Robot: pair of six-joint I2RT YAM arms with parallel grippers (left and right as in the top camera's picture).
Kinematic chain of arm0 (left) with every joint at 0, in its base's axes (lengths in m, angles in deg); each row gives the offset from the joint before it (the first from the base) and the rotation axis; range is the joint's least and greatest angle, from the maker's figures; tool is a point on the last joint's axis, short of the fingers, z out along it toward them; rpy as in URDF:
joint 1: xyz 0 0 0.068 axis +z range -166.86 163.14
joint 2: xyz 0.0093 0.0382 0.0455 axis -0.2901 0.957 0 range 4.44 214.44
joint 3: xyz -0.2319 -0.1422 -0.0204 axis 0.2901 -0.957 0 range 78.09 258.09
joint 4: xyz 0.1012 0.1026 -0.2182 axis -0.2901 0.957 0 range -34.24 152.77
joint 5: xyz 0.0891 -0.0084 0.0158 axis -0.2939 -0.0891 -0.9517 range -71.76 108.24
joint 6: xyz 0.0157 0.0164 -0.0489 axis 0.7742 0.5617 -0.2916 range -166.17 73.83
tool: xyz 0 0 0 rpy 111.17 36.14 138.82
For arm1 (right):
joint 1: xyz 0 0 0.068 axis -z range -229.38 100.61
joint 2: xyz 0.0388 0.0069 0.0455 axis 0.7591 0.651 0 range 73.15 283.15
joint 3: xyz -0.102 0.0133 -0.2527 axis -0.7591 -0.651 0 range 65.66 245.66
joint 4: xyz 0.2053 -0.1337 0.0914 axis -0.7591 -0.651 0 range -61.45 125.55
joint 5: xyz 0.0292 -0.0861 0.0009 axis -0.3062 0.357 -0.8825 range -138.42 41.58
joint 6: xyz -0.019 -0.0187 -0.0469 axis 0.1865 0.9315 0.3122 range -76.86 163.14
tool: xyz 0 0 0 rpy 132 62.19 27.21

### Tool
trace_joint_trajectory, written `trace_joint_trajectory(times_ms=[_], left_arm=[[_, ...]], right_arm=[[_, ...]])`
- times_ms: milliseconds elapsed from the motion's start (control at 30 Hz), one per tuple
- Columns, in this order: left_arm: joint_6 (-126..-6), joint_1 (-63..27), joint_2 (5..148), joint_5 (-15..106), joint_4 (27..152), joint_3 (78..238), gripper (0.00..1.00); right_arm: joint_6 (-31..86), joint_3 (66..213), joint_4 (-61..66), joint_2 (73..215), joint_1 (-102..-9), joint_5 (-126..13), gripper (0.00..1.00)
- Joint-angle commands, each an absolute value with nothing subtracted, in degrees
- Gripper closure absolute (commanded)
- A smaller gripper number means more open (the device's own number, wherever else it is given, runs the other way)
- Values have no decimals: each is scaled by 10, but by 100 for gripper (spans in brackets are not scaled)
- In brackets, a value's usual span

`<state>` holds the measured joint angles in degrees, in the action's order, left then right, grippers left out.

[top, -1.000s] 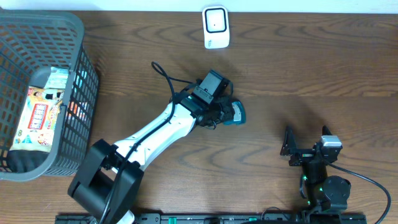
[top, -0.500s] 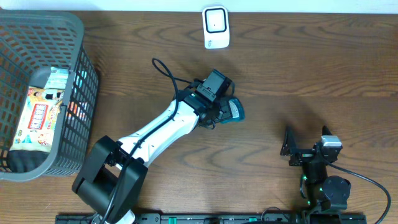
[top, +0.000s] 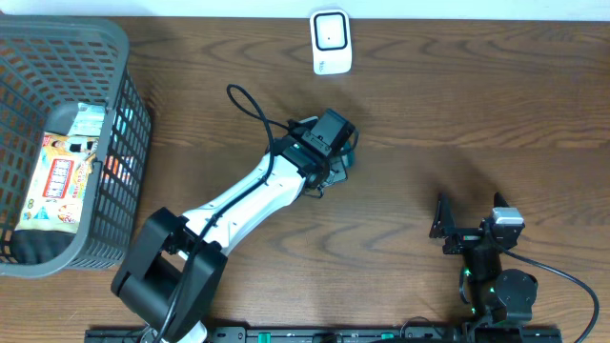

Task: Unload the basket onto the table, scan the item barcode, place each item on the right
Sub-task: 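Carry the teal bottle toward the white scanner with the left gripper, then release the teal bottle onto the table in front of the scanner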

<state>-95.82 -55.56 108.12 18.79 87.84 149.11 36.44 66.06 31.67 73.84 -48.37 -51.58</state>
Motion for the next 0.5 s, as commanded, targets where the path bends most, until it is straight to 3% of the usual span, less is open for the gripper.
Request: trace_joint_trajectory(times_ms=[0,133,467], left_arm=[[-974,-551,1124,129,911,1448,36],[-979,-551,1124,163,908,1448,30],[-975,-551,1118,178,918,1448,30]], right_arm=[[368,660,315,735,-479,-515,1],[368,660,315,735,-479,-515,1],[368,660,315,735,-479,-515,1]])
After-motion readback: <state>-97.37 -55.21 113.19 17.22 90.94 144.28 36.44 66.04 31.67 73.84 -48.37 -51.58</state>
